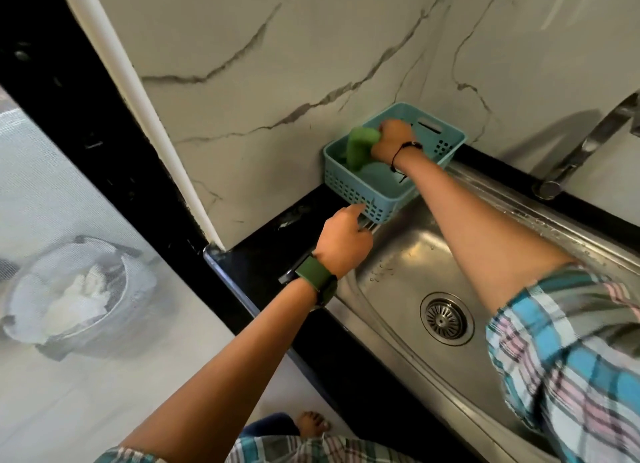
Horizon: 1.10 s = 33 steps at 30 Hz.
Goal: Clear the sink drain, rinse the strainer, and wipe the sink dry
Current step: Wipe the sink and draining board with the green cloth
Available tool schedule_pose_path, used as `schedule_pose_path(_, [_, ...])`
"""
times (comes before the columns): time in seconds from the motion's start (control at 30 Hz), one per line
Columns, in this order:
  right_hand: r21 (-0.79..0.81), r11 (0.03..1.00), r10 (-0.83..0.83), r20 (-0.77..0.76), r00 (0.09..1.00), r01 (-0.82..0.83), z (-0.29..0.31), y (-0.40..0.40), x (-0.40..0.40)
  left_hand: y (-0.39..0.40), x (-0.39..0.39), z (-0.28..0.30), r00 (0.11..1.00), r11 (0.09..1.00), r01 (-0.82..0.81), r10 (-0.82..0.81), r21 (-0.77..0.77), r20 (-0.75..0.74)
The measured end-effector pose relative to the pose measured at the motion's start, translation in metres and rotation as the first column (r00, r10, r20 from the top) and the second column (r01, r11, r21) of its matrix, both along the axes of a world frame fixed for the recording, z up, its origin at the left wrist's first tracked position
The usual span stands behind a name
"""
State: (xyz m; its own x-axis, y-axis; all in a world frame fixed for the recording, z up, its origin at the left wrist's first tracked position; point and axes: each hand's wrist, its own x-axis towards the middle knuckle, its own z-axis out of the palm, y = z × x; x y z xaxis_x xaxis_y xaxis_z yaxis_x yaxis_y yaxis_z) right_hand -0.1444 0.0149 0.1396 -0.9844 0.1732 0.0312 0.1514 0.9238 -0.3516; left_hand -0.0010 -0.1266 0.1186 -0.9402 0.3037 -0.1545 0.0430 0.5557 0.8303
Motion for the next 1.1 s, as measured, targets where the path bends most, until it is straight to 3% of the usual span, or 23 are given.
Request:
schedule_pose_path(0.13, [-0.060, 0.998, 0.006, -0.321, 0.947, -0.027, 0.024, 0.007, 0.052, -0.011, 0.004, -0.013, 0.999, 0.999, -0.014, 0.012, 0.044, 0.042])
schedule_pose_path(0.2, [-0.083, 0.987, 0.076, -0.517, 0.852, -0.138, 0.020, 0.002, 0.094, -0.021, 0.003, -0.024, 0.995, 0.996, -0.061, 0.056, 0.059, 0.078])
schedule_pose_path(0.27, [-0.061, 0.974, 0.135, -0.615, 0.777, -0.217, 0.001, -0.010, 0.137, -0.033, 0.003, -0.037, 0.985, 0.989, -0.136, 0.128, 0.062, 0.111])
schedule_pose_path(0.33, [-0.020, 0.974, 0.176, -0.561, 0.809, -0.225, -0.030, -0.022, 0.167, -0.043, 0.004, -0.049, 0.971, 0.975, -0.207, 0.195, 0.078, 0.137])
schedule_pose_path(0.47, [-0.014, 0.992, 0.120, -0.181, 0.976, -0.125, -0.083, -0.046, 0.192, -0.055, 0.009, -0.064, 0.948, 0.946, -0.288, 0.261, 0.147, 0.183])
schedule_pose_path(0.57, [-0.089, 0.989, 0.123, 0.017, 0.992, -0.121, -0.105, -0.065, 0.218, -0.056, 0.018, -0.070, 0.957, 0.947, -0.277, 0.256, 0.163, 0.136])
schedule_pose_path(0.77, [-0.188, 0.917, 0.376, 0.105, 0.921, -0.353, -0.111, -0.050, 0.263, -0.055, 0.022, -0.081, 0.974, 0.961, -0.225, 0.221, 0.158, 0.044])
schedule_pose_path(0.9, [-0.113, 0.879, 0.476, 0.277, 0.835, -0.464, -0.114, -0.053, 0.260, -0.059, 0.022, -0.089, 0.975, 0.958, -0.217, 0.223, 0.187, -0.010])
schedule_pose_path(1.1, [-0.135, 0.901, 0.434, 0.230, 0.871, -0.413, -0.125, -0.080, 0.198, -0.064, 0.022, -0.093, 0.938, 0.792, -0.346, 0.282, 0.503, 0.201])
